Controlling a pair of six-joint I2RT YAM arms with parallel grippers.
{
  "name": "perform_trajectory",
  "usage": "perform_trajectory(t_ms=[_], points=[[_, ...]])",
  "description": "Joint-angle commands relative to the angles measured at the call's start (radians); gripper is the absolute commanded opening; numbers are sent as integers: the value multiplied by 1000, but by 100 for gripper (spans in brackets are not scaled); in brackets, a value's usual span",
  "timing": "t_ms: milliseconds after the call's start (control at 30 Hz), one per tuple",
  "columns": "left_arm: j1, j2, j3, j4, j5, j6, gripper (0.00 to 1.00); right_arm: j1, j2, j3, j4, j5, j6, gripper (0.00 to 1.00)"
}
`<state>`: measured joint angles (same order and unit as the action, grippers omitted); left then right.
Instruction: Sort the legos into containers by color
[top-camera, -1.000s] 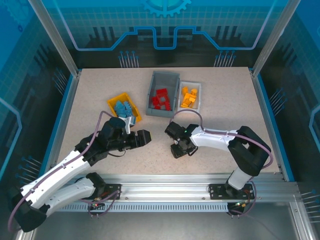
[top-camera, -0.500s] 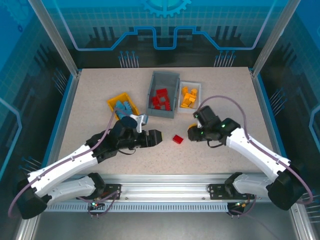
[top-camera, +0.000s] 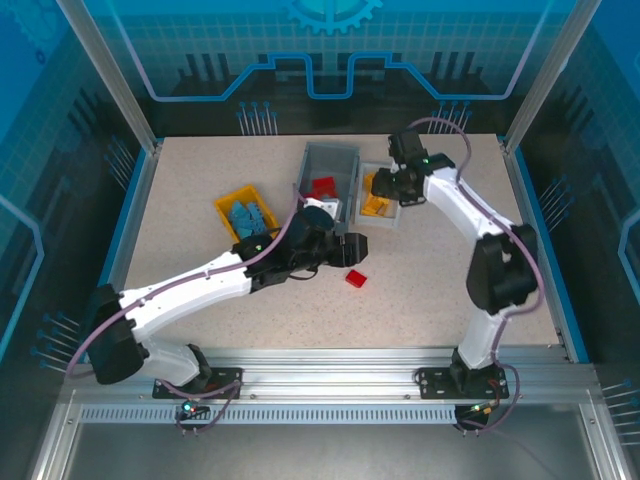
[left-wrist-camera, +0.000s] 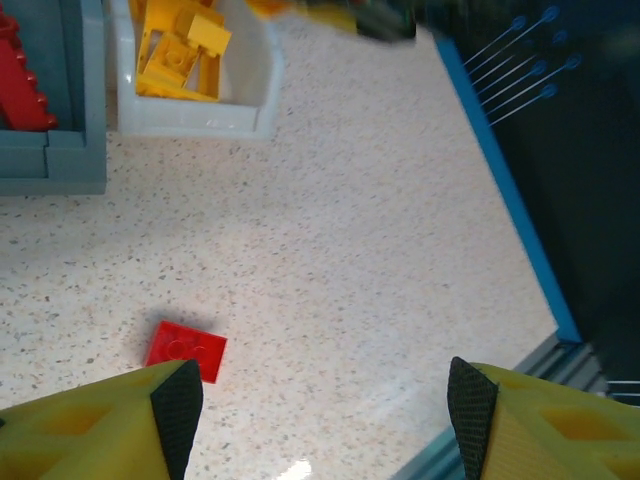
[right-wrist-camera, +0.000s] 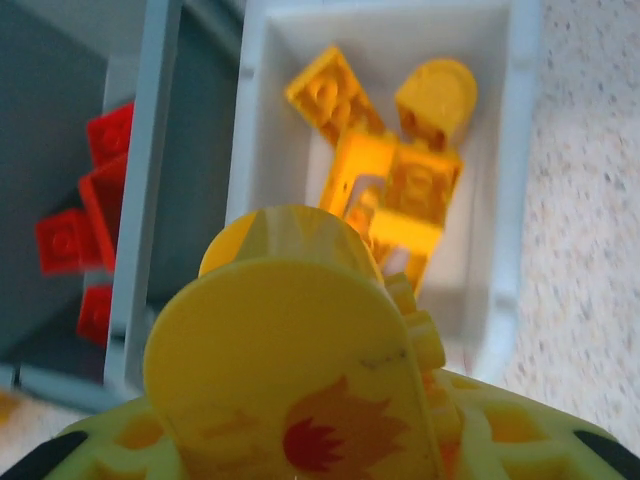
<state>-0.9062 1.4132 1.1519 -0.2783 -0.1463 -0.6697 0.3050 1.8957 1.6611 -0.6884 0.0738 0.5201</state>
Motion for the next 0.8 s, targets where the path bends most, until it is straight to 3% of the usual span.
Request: perform_trajectory(t_ms=[0,167,333,433,500,600,767], points=[[-9,24,34,34,-30,53,70,-31,153,179,-75,1,17,33],[-28,64,39,53,-53,82,70,-42,333,404,-171,-11,23,39],[-51,96,61,61,-101,109,71,-43,361,449,-188,-14,27,57],[-60,116,74,49,-114,120,73,-38,310,413,-167,-17,21,61],[-62,131,80,32,-109,122,84,-35,256,378,-149,-17,11,62],[-62,166,85,-6,-105,126,92,-26,167,325,-131,-5,-5,64],[-62,260,127,-96,-91,148,93,-15,-106,80,-49,21,-9,64]])
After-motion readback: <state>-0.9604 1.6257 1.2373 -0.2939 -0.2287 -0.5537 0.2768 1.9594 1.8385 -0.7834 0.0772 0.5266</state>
